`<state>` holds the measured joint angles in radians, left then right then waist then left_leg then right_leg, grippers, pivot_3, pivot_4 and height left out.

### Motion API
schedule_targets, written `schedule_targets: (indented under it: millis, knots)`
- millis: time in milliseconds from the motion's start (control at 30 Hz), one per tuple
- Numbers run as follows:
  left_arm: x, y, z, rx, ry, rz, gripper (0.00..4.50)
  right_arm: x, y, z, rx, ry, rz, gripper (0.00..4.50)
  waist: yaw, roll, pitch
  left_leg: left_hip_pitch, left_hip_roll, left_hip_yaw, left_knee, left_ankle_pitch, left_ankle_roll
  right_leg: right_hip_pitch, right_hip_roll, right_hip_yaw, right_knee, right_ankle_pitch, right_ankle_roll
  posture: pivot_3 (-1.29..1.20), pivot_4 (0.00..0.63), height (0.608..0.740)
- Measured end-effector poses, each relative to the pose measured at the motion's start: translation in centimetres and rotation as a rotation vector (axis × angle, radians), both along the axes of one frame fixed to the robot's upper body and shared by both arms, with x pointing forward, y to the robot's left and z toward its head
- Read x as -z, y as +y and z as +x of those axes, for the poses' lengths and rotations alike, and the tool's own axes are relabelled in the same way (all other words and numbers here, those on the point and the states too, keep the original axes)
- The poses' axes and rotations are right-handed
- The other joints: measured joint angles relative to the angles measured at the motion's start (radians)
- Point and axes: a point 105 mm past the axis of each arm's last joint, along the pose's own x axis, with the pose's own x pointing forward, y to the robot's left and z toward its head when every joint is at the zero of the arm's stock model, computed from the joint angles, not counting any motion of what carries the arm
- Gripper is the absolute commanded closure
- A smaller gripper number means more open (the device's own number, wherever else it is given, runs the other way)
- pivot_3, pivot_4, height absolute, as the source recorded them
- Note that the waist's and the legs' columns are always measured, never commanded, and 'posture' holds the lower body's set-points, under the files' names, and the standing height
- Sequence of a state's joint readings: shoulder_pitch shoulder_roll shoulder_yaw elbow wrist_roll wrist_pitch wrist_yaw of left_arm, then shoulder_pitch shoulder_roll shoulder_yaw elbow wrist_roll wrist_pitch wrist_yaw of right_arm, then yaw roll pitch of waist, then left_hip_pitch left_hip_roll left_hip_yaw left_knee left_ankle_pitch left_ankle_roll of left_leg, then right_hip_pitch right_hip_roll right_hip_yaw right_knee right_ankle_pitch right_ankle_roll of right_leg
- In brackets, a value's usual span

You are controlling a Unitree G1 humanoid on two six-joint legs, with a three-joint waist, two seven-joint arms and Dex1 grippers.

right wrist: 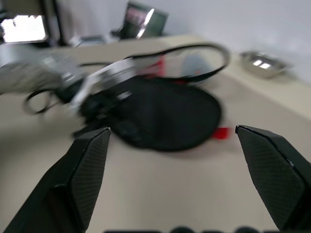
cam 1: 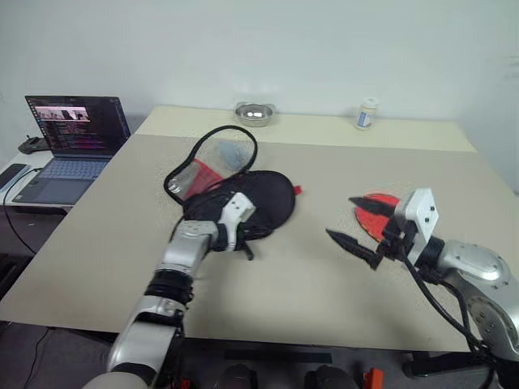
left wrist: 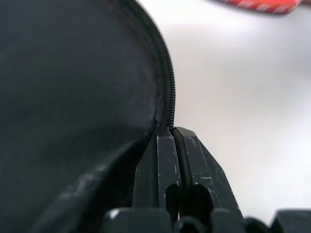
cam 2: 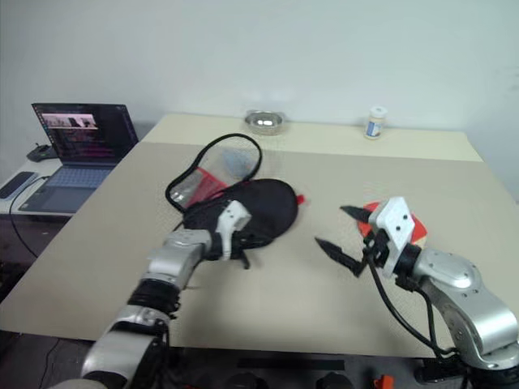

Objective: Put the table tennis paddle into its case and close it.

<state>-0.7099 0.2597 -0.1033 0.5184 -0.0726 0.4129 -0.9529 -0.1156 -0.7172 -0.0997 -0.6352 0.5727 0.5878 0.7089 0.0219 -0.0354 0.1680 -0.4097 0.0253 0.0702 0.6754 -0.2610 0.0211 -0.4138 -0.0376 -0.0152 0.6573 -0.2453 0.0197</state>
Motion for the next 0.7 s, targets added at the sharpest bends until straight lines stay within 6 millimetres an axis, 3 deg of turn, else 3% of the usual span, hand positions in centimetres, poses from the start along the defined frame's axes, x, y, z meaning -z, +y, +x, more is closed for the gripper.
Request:
schedule_targets:
  millis: [200,300,400,700]
  knots:
    - [-1.0,-5.6,-0.1,0.028,-0.001,-0.055,4.46,1.2,-0.2,-1.1,-0.039,0.047,-0.034,0.0,-0.007,0.0,0.0,0.001,0.002,-0.001,0.002,0.0,0.0,0.0,0.003,0.0,0.002,-0.002,0.004,0.0,0.15,0.74]
    - [-1.6,-6.6,-0.1,0.048,-0.021,-0.067,4.28,1.1,-0.1,-1.1,-0.032,0.037,-0.029,0.0,-0.014,0.0,0.0,0.0,0.002,-0.001,0.002,0.0,0.0,0.0,0.003,0.0,0.002,-0.002,0.003,0.0,0.15,0.74]
    - [-1.3,-6.5,0.0,0.046,-0.014,-0.067,3.58,1.2,0.0,-1.2,-0.023,0.037,-0.023,0.0,-0.016,0.0,0.0,0.0,0.002,-0.002,0.002,0.0,0.0,0.0,0.003,0.0,0.002,-0.001,0.001,0.0,0.15,0.74]
    - [-1.0,-5.3,-0.9,0.105,-0.041,-0.04,0.45,0.9,0.0,-1.1,-0.009,0.025,-0.015,0.0,-0.018,0.0,0.001,0.0,0.002,-0.002,0.002,0.0,0.0,0.0,0.003,0.0,0.002,0.0,0.0,0.0,0.15,0.74]
